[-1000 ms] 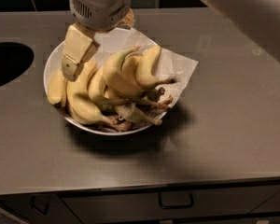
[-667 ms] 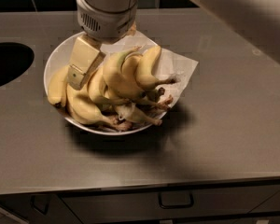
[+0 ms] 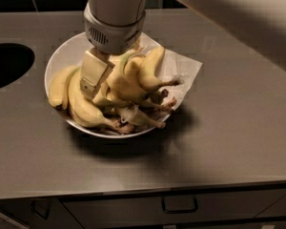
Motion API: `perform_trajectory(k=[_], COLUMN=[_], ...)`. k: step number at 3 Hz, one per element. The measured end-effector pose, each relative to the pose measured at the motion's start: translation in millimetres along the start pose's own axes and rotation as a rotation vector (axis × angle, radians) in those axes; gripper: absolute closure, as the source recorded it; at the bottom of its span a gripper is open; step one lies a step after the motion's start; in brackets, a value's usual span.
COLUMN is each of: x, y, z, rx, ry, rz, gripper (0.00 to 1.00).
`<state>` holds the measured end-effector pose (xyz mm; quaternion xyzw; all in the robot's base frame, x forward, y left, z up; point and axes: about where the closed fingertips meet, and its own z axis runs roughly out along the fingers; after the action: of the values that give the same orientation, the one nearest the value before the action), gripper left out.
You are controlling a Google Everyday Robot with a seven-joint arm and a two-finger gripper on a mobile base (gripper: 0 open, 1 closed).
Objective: Pick banana from white bowl
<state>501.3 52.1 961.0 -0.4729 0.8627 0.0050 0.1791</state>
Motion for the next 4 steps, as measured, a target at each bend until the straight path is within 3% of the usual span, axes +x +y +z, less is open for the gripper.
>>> perform_trajectory(k=[2, 3, 4], x=[-2.5, -3.0, 6.3], y=[9.2, 8.9, 4.8], z=[5.5, 3.9, 2.1], rx=[0.027, 0.027, 0.057], ry=[0.093, 0.093, 0.135], rz=[-0.007, -0.007, 0.03], gripper=[0.21, 0.21, 0.23])
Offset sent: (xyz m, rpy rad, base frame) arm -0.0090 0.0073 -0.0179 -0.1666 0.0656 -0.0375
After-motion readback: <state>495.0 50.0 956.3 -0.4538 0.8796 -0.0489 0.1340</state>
